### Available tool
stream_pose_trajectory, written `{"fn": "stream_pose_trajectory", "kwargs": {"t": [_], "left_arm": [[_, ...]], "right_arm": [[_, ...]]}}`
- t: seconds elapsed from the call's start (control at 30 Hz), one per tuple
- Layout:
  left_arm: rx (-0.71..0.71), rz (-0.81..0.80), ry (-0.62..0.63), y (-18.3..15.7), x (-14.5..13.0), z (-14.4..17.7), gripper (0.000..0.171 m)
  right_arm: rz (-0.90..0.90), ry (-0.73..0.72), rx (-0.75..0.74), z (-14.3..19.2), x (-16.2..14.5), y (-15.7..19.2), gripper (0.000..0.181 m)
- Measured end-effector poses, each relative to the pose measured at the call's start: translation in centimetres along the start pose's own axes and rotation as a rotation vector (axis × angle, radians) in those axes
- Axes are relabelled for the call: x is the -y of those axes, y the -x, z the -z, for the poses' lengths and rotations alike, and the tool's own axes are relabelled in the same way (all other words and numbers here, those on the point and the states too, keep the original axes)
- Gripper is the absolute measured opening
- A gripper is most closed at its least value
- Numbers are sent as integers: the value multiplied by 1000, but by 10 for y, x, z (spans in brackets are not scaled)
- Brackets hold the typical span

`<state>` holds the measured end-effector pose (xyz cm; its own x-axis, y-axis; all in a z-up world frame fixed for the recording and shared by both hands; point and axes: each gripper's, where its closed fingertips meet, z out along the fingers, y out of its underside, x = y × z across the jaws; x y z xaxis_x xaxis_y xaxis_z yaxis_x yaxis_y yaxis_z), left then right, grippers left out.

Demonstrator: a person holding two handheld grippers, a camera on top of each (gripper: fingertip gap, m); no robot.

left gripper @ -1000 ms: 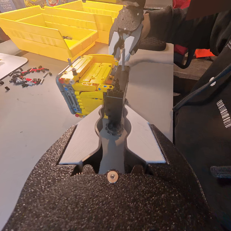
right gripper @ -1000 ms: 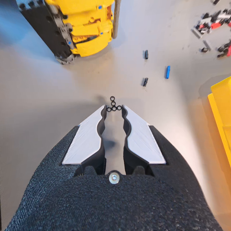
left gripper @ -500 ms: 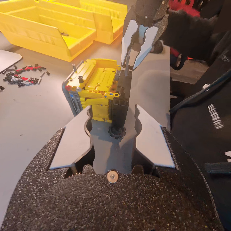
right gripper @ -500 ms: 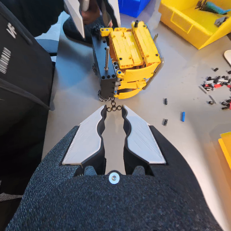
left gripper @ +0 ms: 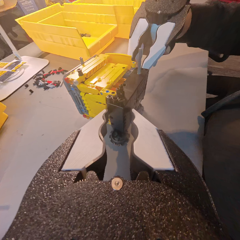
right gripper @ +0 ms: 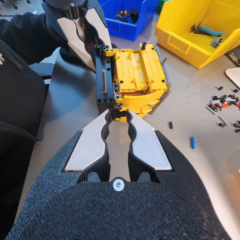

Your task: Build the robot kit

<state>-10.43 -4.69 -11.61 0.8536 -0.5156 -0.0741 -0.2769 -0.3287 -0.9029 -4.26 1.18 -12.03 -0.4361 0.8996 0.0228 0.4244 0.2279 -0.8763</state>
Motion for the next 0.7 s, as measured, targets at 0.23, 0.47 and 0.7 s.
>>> {"fn": "stream_pose_trajectory", "kwargs": {"t": [0.23,0.47,0.7], "left_arm": [[87,28,-15,11,-6,6,29],[60,39,3,5,-9,8,31],[22,34,-13,1,-5,19,31]], "right_arm": [[-7,-23,-4,-5,6,-13,23],[-7,-31,1,4,8,-11,23],[-17,-33,-14,11,2,-10,23]]}}
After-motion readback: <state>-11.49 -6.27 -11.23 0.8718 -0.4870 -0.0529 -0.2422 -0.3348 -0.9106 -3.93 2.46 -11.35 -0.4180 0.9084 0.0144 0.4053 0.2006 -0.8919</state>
